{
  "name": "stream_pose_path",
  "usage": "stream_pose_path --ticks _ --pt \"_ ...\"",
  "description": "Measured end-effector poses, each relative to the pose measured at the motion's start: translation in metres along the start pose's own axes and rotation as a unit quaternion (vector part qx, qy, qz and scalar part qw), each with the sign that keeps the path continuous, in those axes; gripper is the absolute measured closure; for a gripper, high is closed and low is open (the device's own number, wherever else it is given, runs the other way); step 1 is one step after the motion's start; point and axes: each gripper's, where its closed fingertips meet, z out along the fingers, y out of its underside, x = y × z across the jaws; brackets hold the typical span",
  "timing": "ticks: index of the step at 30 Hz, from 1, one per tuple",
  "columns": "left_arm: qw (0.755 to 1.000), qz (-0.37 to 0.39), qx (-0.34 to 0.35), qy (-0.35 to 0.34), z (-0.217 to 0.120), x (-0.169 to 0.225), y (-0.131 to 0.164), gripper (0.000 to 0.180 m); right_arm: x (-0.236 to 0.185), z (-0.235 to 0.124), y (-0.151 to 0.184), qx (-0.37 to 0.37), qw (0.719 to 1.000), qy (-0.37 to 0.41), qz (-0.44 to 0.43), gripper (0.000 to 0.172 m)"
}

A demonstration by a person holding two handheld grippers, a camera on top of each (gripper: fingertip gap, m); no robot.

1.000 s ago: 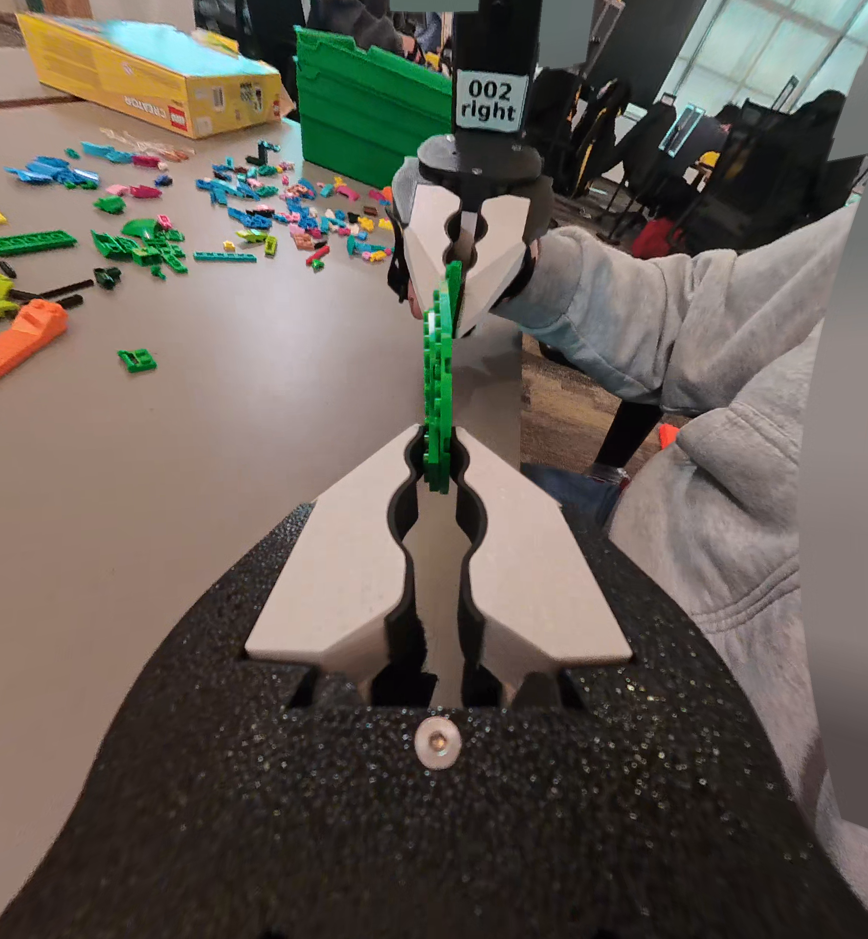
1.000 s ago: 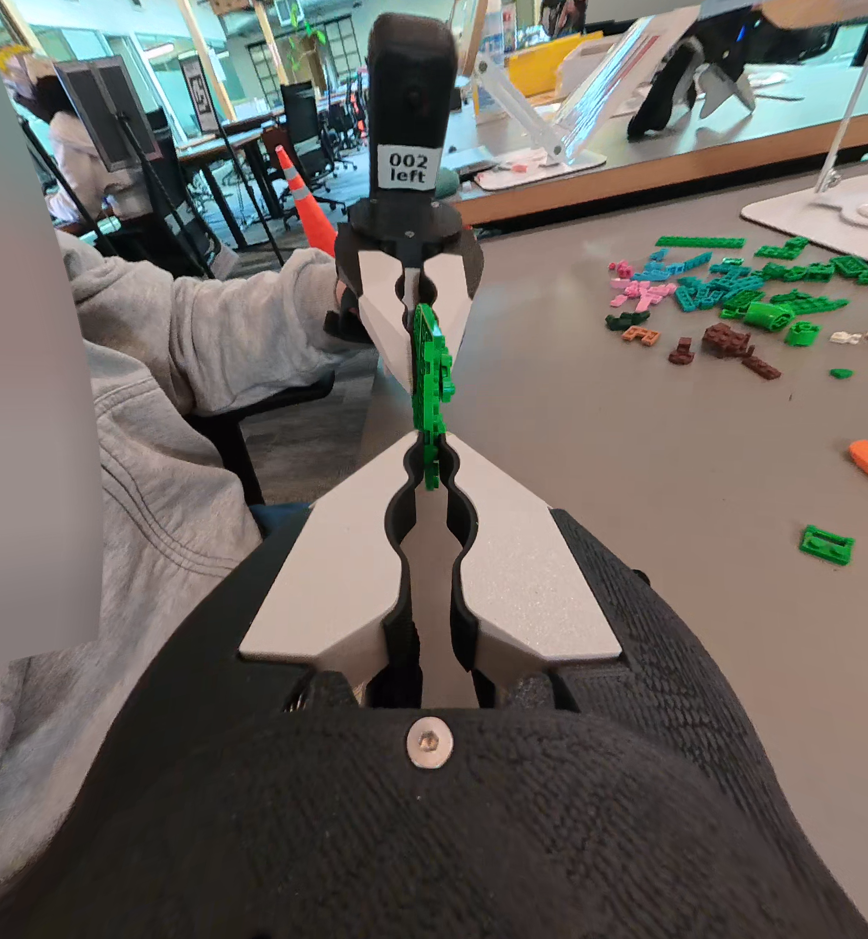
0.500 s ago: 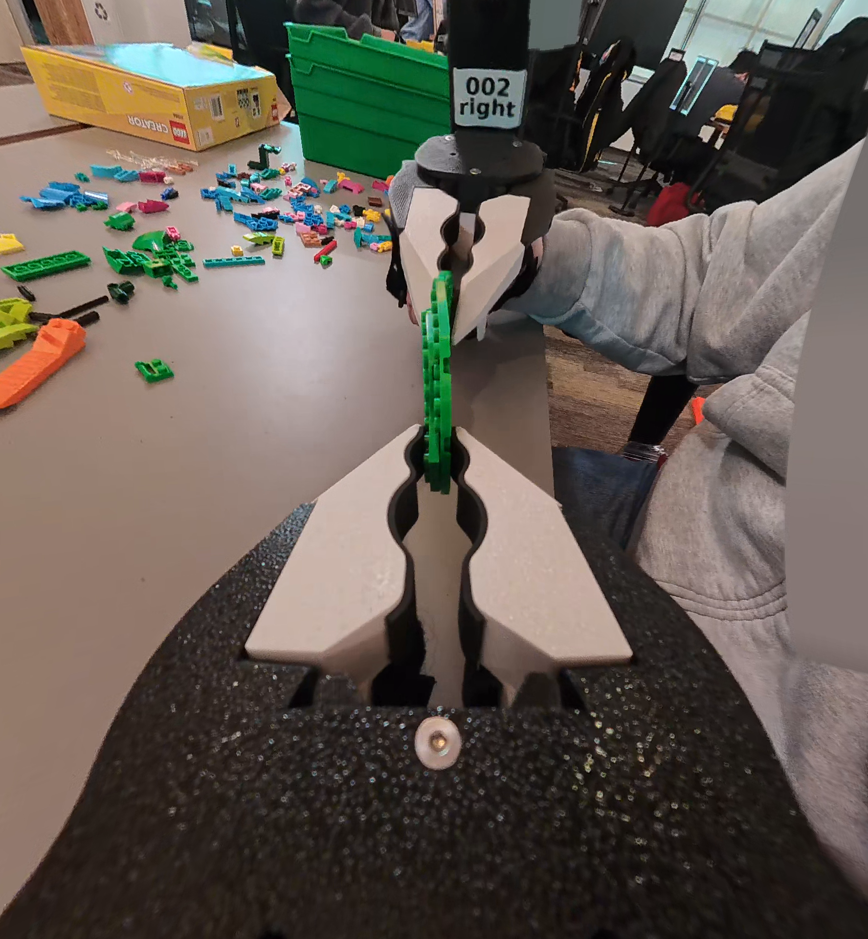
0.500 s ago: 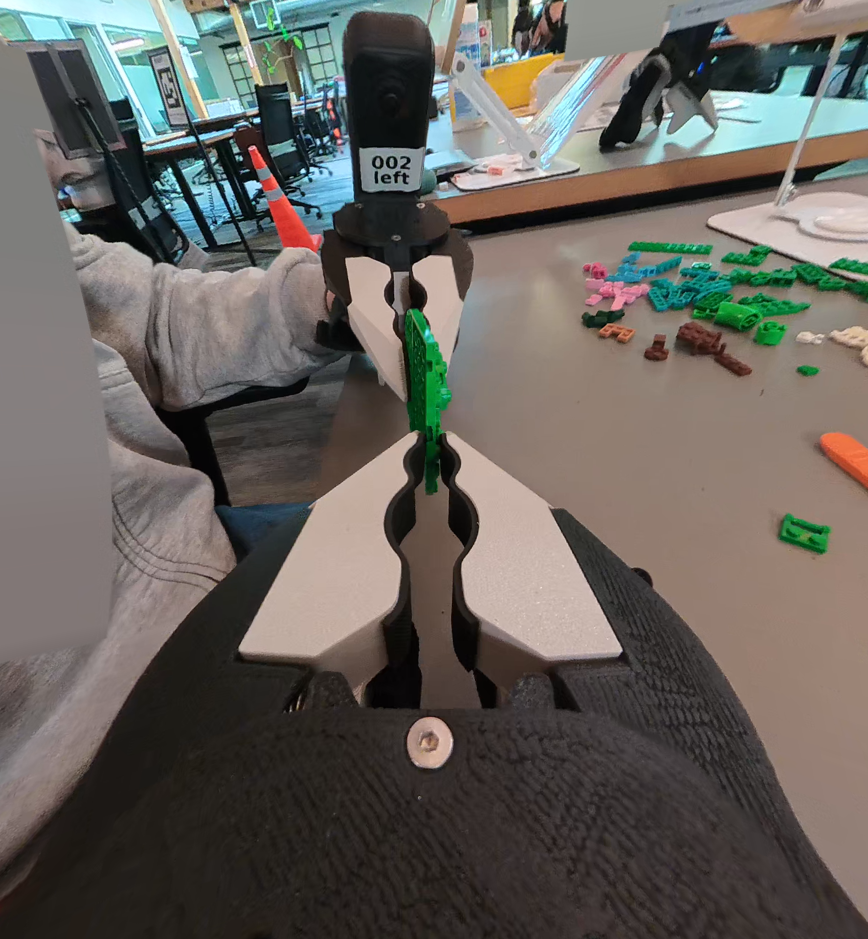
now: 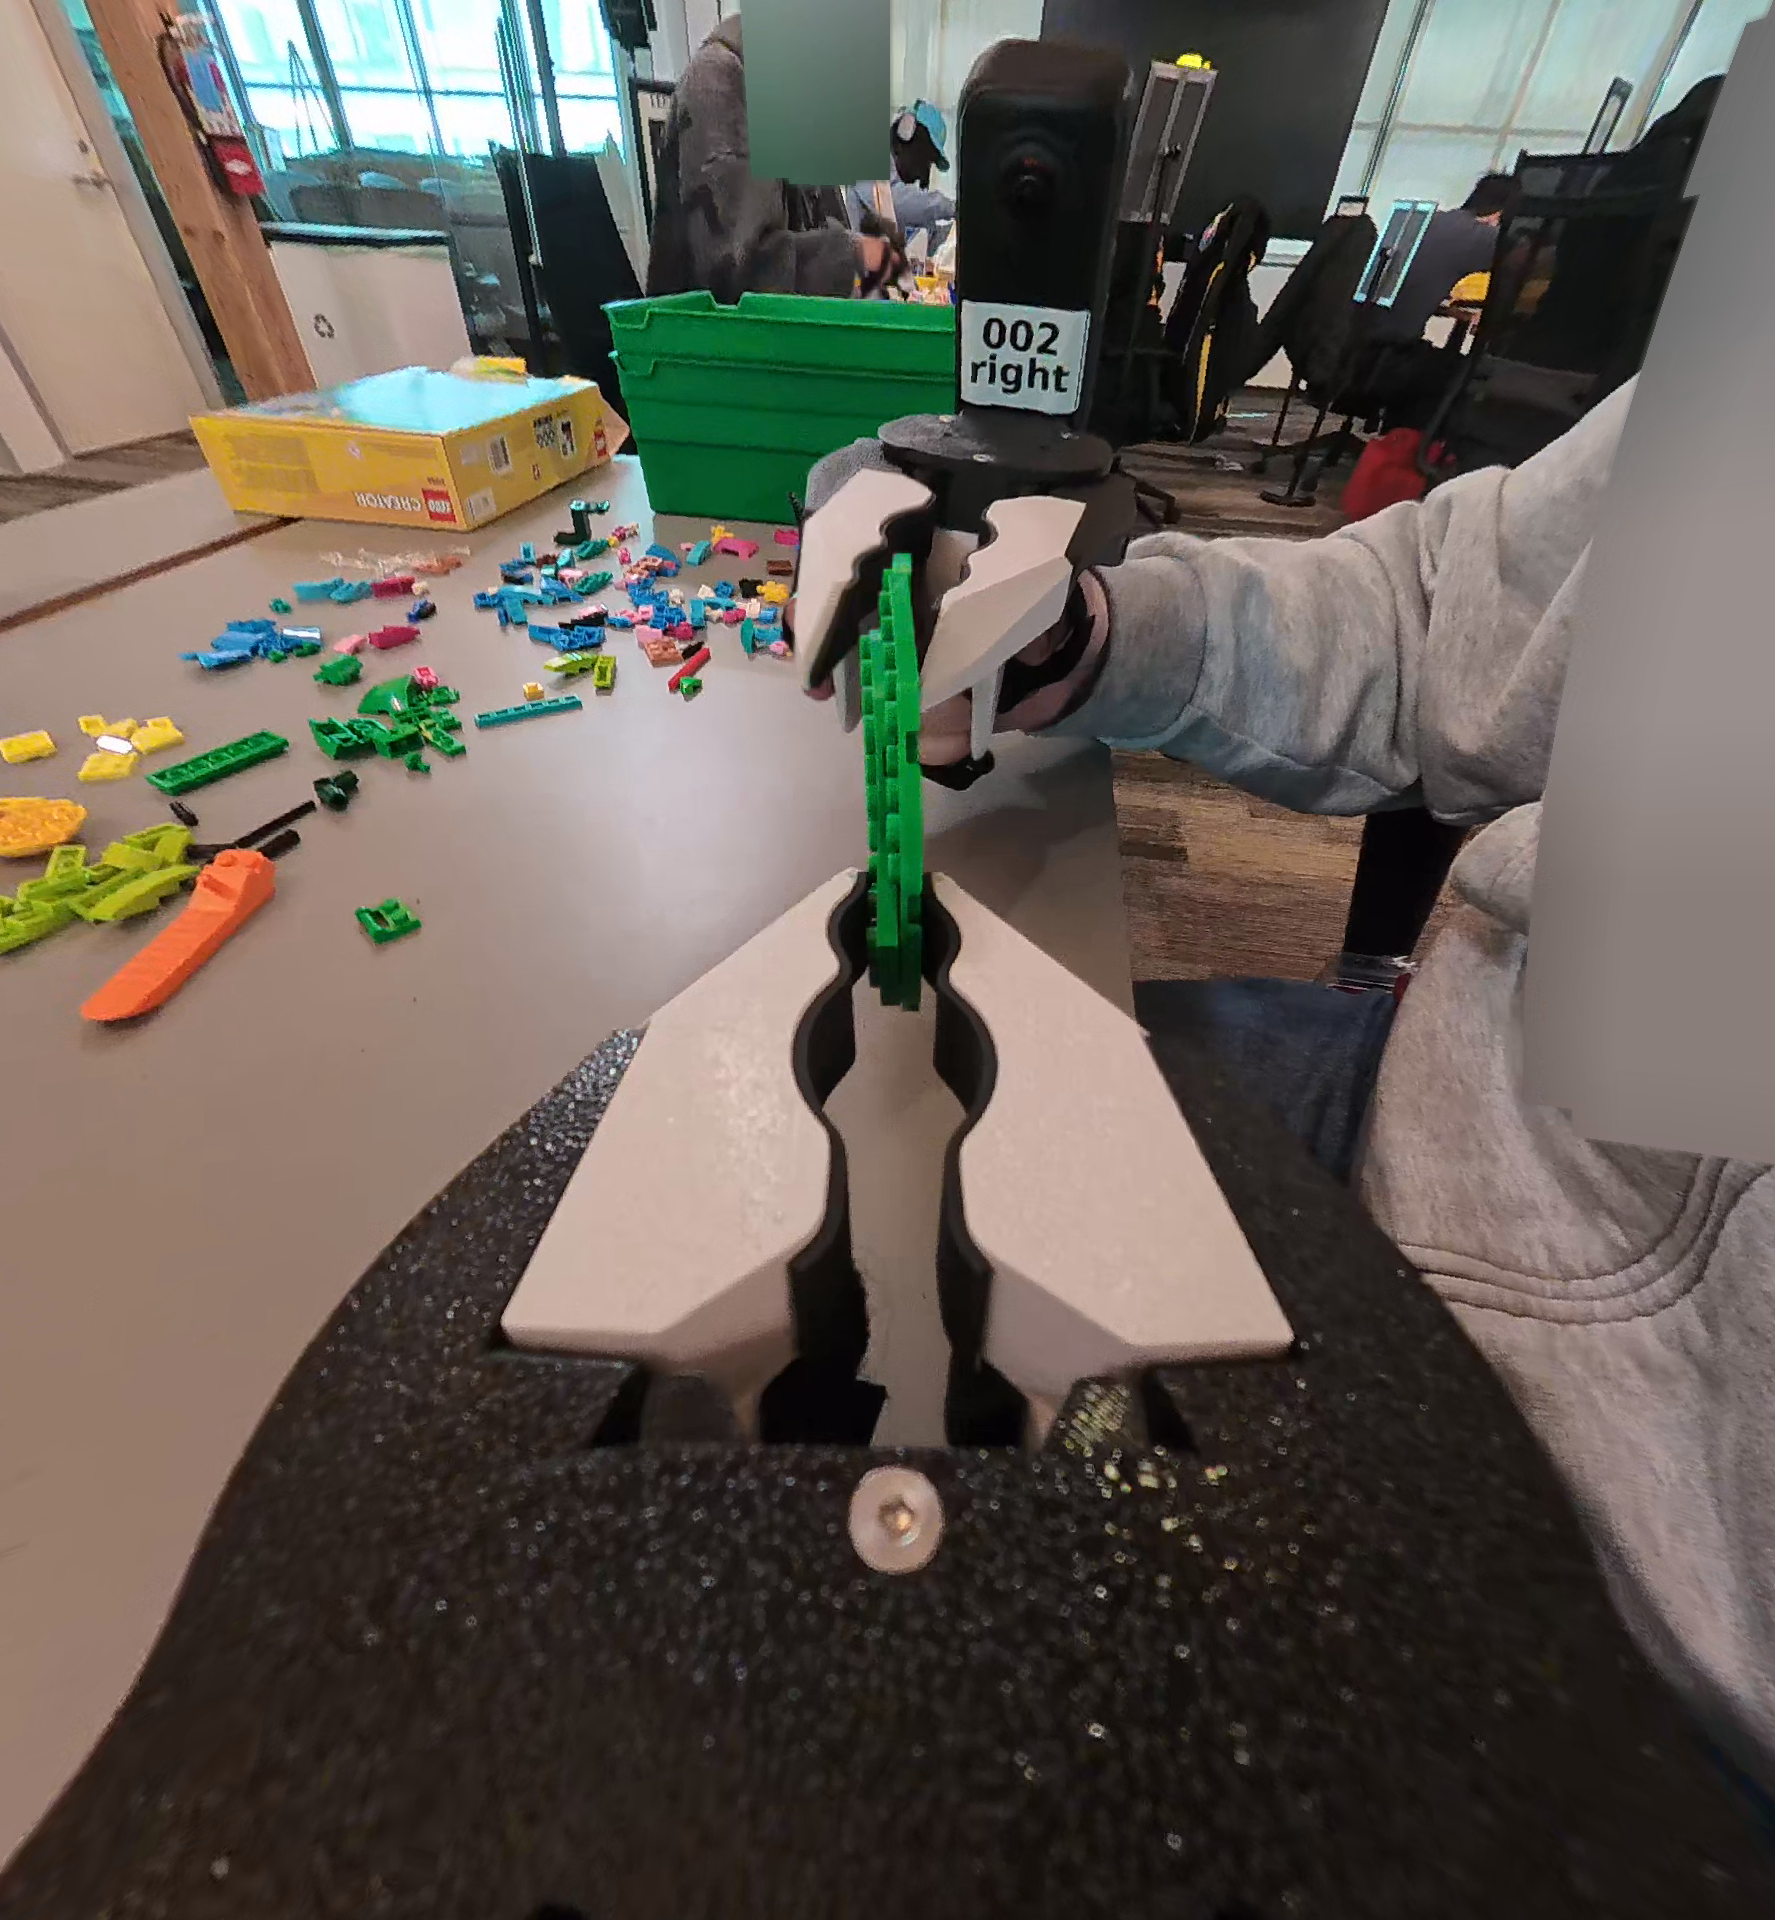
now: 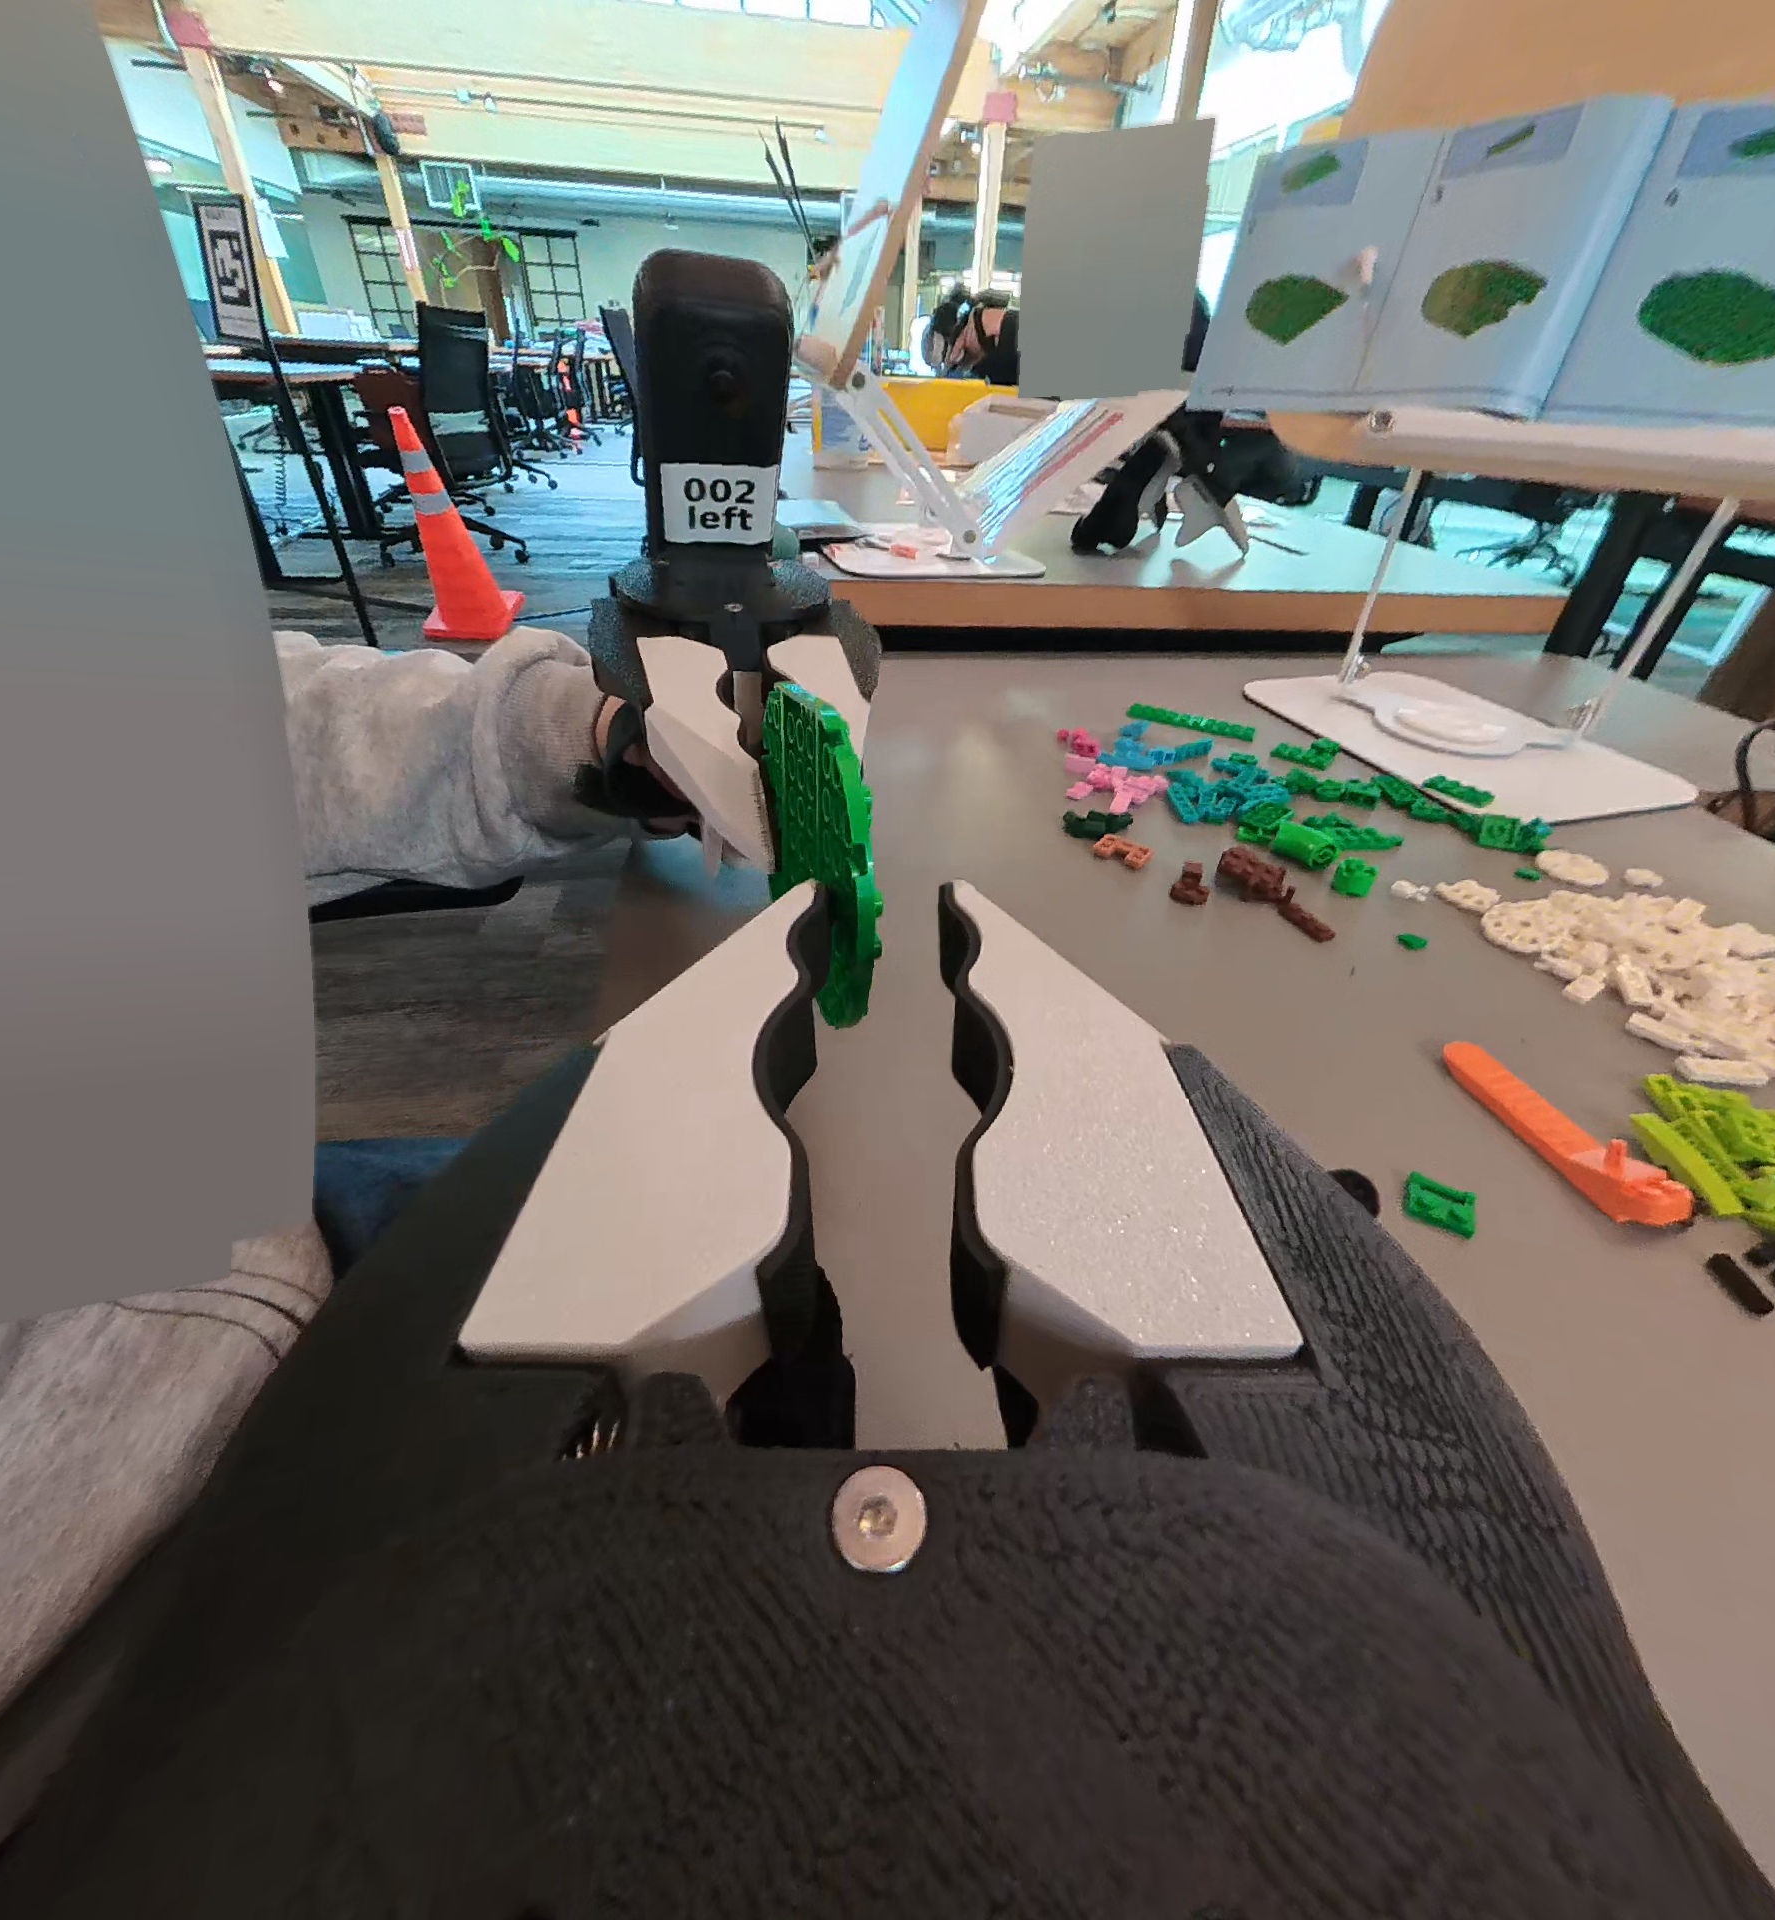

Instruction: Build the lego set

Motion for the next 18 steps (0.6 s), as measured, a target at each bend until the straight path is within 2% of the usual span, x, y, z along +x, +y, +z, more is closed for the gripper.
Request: stream_pose_path --ticks 10,15,18 --pt "0.992 0.119 0.032 0.025 -0.004 0.028 -0.02 0.175 -0.036 -0.008 -0.026 0.057 0.993 -0.069 -0.074 0.152" --pt "0.984 0.174 0.025 0.013 -0.005 0.037 -0.03 0.175 -0.047 -0.011 -0.037 0.05 0.986 -0.061 -0.149 0.156" --pt "0.982 0.185 0.023 0.011 -0.005 0.04 -0.036 0.175 -0.05 -0.013 -0.042 0.045 0.985 -0.064 -0.153 0.157"
